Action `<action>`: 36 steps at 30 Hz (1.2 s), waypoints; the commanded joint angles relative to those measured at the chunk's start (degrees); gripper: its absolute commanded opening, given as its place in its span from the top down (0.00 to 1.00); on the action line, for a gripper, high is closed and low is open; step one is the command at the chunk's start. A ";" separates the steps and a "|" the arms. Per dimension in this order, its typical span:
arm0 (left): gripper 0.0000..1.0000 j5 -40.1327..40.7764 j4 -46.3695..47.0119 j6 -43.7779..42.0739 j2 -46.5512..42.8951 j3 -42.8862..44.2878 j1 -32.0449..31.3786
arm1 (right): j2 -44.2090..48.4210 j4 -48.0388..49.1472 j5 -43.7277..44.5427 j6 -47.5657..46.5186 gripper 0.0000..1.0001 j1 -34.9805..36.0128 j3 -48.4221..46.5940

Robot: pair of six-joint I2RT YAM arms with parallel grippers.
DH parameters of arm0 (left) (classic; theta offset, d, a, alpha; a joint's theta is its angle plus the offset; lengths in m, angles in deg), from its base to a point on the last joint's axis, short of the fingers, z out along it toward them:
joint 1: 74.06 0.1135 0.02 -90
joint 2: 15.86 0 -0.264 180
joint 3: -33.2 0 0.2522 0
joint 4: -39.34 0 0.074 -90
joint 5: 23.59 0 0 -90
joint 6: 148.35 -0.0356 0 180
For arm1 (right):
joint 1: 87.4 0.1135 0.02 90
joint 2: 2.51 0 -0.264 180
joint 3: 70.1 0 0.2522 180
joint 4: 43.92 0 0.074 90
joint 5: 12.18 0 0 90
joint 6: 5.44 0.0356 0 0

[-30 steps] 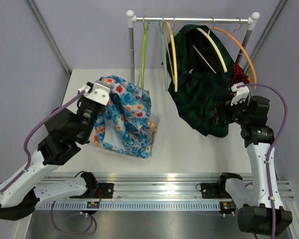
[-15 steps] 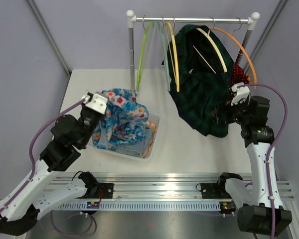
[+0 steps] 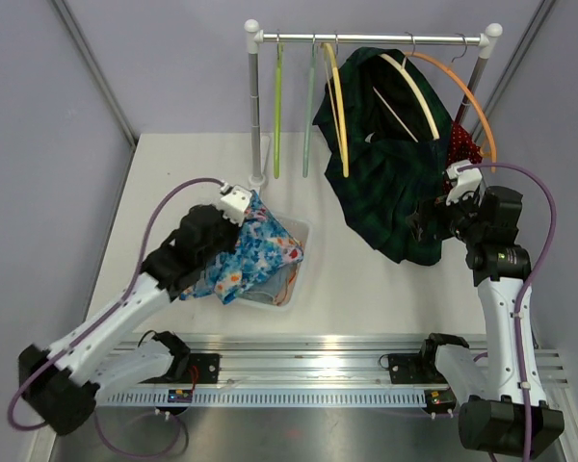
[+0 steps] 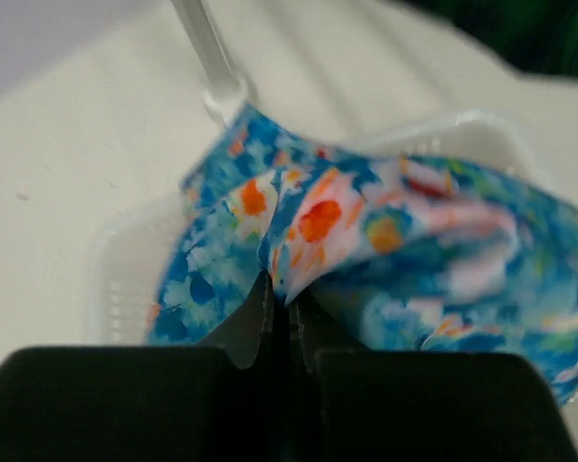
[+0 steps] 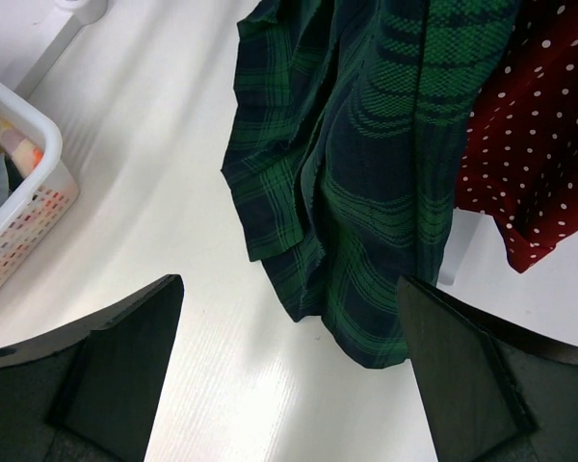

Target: Remove the skirt from the hanger

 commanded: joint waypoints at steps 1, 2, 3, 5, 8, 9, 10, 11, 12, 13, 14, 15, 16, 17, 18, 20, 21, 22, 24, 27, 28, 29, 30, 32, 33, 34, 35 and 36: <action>1.00 -12.79 -1.39 4.19 9.59 -0.47 5.36 | 1.67 0.73 -2.50 -1.01 0.00 -0.43 -0.70; 1.00 -15.17 -2.44 4.45 13.44 0.23 5.81 | 1.68 0.72 -2.68 -1.01 0.01 -0.52 -0.70; 1.00 -18.58 -3.50 4.37 15.66 0.84 6.16 | 1.68 0.64 -3.11 -1.19 0.00 -0.52 -0.78; 1.00 -21.42 -6.75 3.23 20.57 1.55 6.17 | 1.67 0.37 -3.64 -1.19 0.00 -0.52 -1.13; 0.99 -23.62 -10.36 2.00 25.85 1.47 6.08 | 1.68 -0.42 -4.52 -1.45 0.00 -0.52 -2.19; 0.96 -23.89 -10.80 1.73 26.48 1.73 5.99 | 1.68 -0.85 -5.13 -1.71 0.00 -0.52 -2.54; 0.93 -23.72 -11.41 1.73 26.75 2.16 5.82 | 1.59 -1.21 -5.57 -1.80 0.00 -0.52 -2.89; 0.86 -23.37 -11.33 1.90 26.49 2.52 5.73 | 1.41 -2.34 -6.01 -2.15 0.01 -0.52 -4.11; 0.77 -21.45 -10.90 1.99 24.66 2.87 5.73 | 0.98 -3.05 -7.32 -2.94 0.00 -0.43 -4.91; 0.64 -20.39 -9.93 1.99 23.25 2.87 5.73 | 0.80 -4.88 -7.77 -3.38 0.00 -0.52 -5.79; 0.59 -19.94 -9.32 1.99 21.58 2.87 5.73 | 0.62 -5.77 -8.12 -3.73 0.00 -0.52 -7.88; 0.52 -18.63 -8.61 1.99 17.30 2.87 5.73 | 0.10 -7.00 -8.91 -4.78 0.00 -0.52 -9.21; 0.35 -18.10 -7.56 1.91 15.08 2.87 5.73 | -0.34 -9.45 -9.35 -5.31 0.01 -0.52 -10.70; 0.26 -17.74 -6.94 1.82 12.37 2.87 5.73 | -0.69 -10.69 -9.62 -5.67 0.00 -0.52 -14.11; 0.13 -16.87 -6.41 1.73 9.90 2.87 5.81 | -1.74 -12.09 -10.75 -6.28 0.01 -0.52 -16.06; 0.01 -16.95 -4.83 1.12 2.61 2.87 5.81 | -3.15 -15.79 -12.16 -6.29 0.00 -0.52 -22.54; 0.01 -16.77 -4.31 0.85 0.49 2.79 5.81 | -3.94 -16.76 -13.56 -5.15 0.01 -0.52 -24.84; 0.01 -16.34 -3.43 0.33 -3.70 2.61 5.81 | -6.21 -18.94 -14.45 -4.27 0.00 -0.52 -29.83; 0.01 -15.81 -2.81 0.06 -7.42 2.17 5.81 | -8.77 -20.63 -17.42 -1.12 0.01 -0.43 -34.95; 0.01 -14.23 -1.49 -0.47 -12.79 0.42 5.81 | -14.66 -20.55 -19.29 4.06 0.00 -0.43 -44.27; 0.01 -14.22 -0.79 -0.55 -14.02 -0.55 5.81 | -18.33 -19.59 -18.59 5.13 0.00 -0.43 -46.81; 0.01 -14.22 -0.26 -0.47 -15.16 -2.21 5.81 | -20.36 -19.14 -17.63 6.01 0.01 -0.43 -51.97; 0.01 -14.31 0.35 -0.81 -17.09 -3.44 5.81 | -24.74 -18.88 -15.62 6.80 0.02 -0.43 -54.72; 0.01 -14.57 2.02 -0.56 -19.21 -6.68 5.81 | -29.76 -19.49 -14.46 6.29 0.05 -0.43 -63.51; 0.01 -14.49 2.90 -0.29 -20.78 -7.58 5.73 | -35.18 -21.23 -14.98 5.93 0.08 -0.43 -66.67; 0.01 -14.40 3.08 -0.20 -21.49 -8.37 5.81 | -37.85 -22.38 -15.51 5.84 0.16 -0.43 -72.88; 0.01 -13.88 3.26 -0.03 -22.02 -9.07 5.81 | -40.49 -23.78 -15.95 5.84 0.19 -0.34 -76.16; 0.01 -13.61 3.26 -0.20 -22.90 -9.95 5.81 | -45.56 -26.50 -16.12 5.76 0.23 -0.17 -79.33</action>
